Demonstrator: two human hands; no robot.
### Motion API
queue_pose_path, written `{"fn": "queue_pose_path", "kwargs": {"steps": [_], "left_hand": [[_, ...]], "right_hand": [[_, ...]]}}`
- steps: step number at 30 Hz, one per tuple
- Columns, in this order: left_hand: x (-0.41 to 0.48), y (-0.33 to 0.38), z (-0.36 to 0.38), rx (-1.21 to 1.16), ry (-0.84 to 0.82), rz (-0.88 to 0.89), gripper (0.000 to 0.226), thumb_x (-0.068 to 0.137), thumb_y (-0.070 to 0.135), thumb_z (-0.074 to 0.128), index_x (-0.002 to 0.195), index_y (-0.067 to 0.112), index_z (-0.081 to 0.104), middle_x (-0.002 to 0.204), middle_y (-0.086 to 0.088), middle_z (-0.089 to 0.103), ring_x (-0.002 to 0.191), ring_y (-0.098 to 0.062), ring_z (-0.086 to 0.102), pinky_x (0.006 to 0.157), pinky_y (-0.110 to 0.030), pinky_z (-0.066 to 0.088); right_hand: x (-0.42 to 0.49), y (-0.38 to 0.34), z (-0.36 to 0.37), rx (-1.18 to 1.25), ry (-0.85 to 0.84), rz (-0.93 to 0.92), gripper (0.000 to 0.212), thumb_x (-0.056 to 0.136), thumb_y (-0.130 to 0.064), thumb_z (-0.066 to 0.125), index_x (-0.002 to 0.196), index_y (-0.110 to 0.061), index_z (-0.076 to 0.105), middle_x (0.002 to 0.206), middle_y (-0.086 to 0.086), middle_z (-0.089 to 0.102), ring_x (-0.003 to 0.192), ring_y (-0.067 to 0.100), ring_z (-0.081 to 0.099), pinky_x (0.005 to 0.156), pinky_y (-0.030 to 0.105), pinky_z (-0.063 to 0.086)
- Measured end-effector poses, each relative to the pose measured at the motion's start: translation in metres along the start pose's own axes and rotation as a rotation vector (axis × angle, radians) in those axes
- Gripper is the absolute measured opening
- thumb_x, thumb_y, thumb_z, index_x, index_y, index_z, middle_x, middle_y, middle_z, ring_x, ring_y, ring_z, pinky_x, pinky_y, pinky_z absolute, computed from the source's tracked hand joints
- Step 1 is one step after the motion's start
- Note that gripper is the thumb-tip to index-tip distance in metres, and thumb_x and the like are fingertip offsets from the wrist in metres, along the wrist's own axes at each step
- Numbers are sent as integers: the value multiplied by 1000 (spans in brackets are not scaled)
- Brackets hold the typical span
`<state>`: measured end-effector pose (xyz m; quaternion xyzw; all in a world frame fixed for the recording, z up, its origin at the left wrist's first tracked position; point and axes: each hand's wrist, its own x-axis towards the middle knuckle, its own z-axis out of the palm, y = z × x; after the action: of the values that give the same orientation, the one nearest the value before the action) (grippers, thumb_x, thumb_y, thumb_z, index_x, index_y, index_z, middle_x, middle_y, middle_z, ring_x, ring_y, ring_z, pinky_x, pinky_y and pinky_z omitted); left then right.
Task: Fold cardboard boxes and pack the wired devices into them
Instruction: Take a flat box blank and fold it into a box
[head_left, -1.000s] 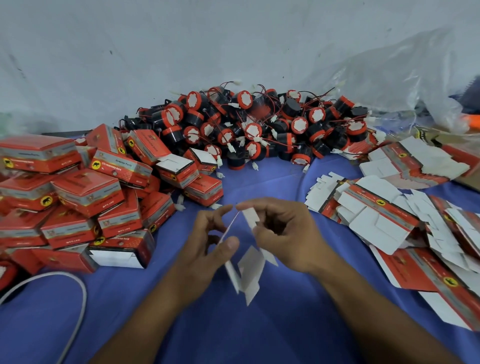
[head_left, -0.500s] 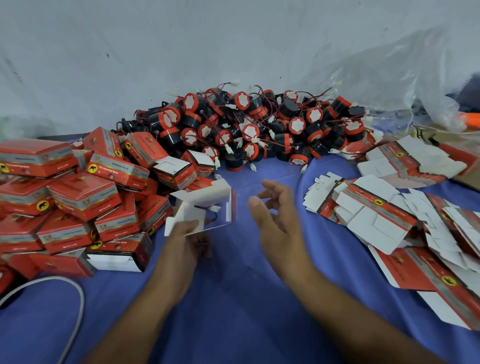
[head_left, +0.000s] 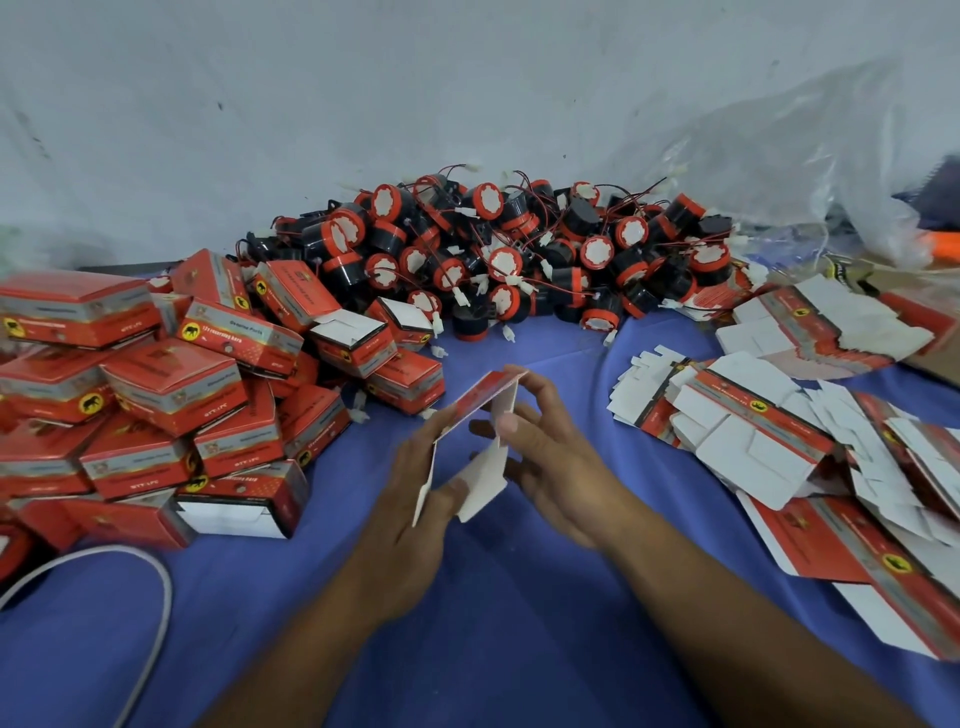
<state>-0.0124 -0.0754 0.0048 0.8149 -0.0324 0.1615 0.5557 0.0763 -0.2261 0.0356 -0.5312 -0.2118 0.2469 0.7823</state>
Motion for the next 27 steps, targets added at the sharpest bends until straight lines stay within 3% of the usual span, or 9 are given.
{"fn": "queue_pose_path", "kwargs": {"steps": [2, 4, 7, 11, 16, 20, 23, 25, 27], "left_hand": [[-1, 1, -3, 7, -33, 55, 65, 91, 45, 49, 152, 41, 25, 153, 18, 34, 144, -5, 29, 117, -37, 32], [-3, 3, -7, 11, -112, 95, 84, 82, 63, 62, 152, 44, 19, 151, 17, 32, 142, -11, 35, 114, -37, 37], [-1, 6, -12, -145, -224, -15, 116, 59, 79, 74, 153, 41, 18, 152, 3, 34, 138, -20, 43, 108, -44, 42], [2, 6, -18, -124, -184, -34, 99, 61, 74, 78, 146, 49, 33, 137, 13, 52, 119, -10, 58, 90, -27, 52], [2, -1, -12, -42, -133, -31, 104, 62, 61, 84, 147, 56, 23, 143, 18, 48, 132, -8, 49, 102, -33, 47], [4, -3, -12, -90, -102, -43, 100, 67, 49, 84, 146, 57, 24, 110, 19, 63, 102, -6, 64, 83, -27, 54], [5, -4, -12, -212, -62, -58, 76, 72, 40, 73, 140, 52, 43, 82, 8, 52, 76, -5, 53, 74, -21, 50], [6, -3, -11, -280, -6, -106, 60, 72, 43, 62, 131, 50, 55, 84, -5, 47, 78, -11, 48, 77, -28, 47], [8, -3, -12, -322, 98, -161, 52, 71, 49, 56, 123, 48, 63, 98, -15, 58, 89, -12, 54, 85, -34, 44]], "right_hand": [[1, 2, 1, -19, 10, 6, 58, 79, -15, 71, 130, -25, 44, 116, 13, 58, 99, 30, 61, 77, 38, 55], [2, 7, 0, -53, 63, -6, 61, 73, -8, 73, 126, -24, 45, 103, 11, 66, 89, 28, 65, 72, 36, 55], [2, 9, -2, -101, 60, 1, 65, 78, -8, 73, 134, -27, 46, 93, 5, 69, 77, 22, 65, 68, 33, 55], [0, 7, -6, -135, 41, -27, 51, 78, -10, 66, 124, -28, 51, 89, -1, 69, 77, 16, 65, 66, 29, 53], [-2, 10, -4, -246, 25, -70, 42, 77, -10, 59, 115, -25, 50, 96, -3, 66, 86, 11, 64, 73, 29, 55], [-4, 8, -2, -259, -23, -87, 53, 77, -10, 60, 125, -27, 48, 115, 9, 62, 101, 15, 63, 85, 34, 55], [-2, 10, 0, -130, -10, -51, 54, 75, -10, 66, 125, -26, 51, 91, 0, 61, 78, 9, 60, 70, 23, 50], [-1, 11, -1, -109, -15, -23, 54, 78, -12, 69, 127, -27, 53, 83, -6, 58, 70, 7, 57, 64, 21, 46], [-2, 11, 0, -118, -44, 9, 54, 79, -17, 72, 127, -34, 55, 87, -7, 57, 68, 6, 57, 54, 20, 42]]}}
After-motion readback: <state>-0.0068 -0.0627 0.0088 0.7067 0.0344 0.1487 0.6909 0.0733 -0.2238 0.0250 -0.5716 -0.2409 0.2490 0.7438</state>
